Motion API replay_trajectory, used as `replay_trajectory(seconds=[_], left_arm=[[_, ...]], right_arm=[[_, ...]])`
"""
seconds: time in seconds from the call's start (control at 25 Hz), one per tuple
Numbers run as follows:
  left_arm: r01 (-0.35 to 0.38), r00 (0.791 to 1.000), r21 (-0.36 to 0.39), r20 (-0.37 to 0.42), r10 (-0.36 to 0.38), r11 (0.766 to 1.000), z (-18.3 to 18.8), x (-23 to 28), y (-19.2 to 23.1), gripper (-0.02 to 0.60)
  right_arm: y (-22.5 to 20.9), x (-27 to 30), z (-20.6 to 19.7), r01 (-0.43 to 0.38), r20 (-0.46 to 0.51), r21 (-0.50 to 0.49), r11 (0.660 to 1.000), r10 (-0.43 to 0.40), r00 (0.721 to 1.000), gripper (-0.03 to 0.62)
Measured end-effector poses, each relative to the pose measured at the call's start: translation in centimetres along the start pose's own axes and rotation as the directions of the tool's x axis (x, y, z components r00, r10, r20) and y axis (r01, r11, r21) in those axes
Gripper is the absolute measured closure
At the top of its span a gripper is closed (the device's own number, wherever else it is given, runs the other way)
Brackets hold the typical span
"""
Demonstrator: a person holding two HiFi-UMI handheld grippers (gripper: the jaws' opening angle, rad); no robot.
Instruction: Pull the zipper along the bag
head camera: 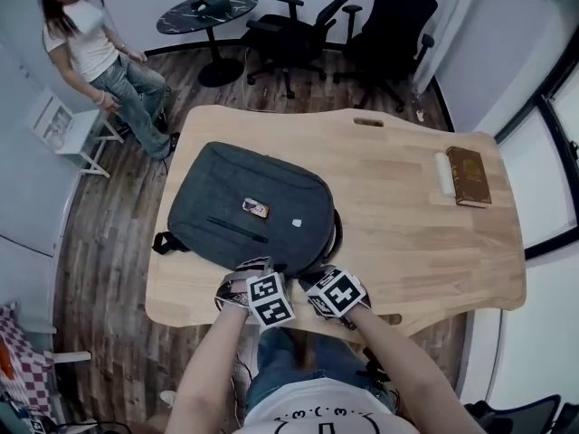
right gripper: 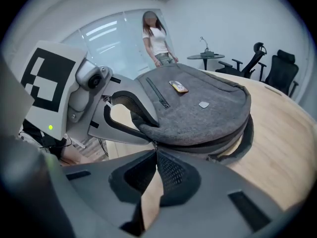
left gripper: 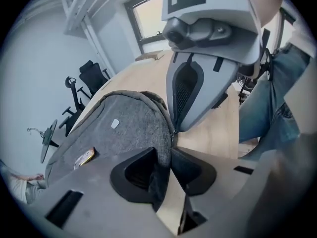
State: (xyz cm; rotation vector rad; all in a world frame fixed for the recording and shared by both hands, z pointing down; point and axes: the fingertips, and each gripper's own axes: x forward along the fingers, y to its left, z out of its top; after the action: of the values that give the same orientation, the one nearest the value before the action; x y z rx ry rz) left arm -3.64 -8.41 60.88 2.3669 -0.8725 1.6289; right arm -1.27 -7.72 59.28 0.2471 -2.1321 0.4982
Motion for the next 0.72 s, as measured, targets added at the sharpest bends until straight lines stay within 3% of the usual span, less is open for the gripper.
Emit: replay_trajectory(seconds=[0.24,0.52,0.72], left_arm=[[0.038,0.999,-0.021,0.022,-0.038,0.999,-0.1,-0.6,0.3,0.489],[0.022,0.999,0.035,0.039,-0.024,0.999,-0.1,-0.7,0.4,0.502],[0.050,0.998,0.045,0.041,-0.052,0.998,0.0,-1.0,0.2,0.505]], right_arm=[[-0.8,-1.0,0.6,0.066,-0.020,-0.071,0.995,-0.067,0.998,0.533],[-5.1,-3.1,-0.4,0.132,-0.005,-0.056,0.990,-0.132,0.991,0.526],[-8.7,-4.5,-0.4,0.199,-0.007,-0.046,0.979,-0.199,0.980,0.525]])
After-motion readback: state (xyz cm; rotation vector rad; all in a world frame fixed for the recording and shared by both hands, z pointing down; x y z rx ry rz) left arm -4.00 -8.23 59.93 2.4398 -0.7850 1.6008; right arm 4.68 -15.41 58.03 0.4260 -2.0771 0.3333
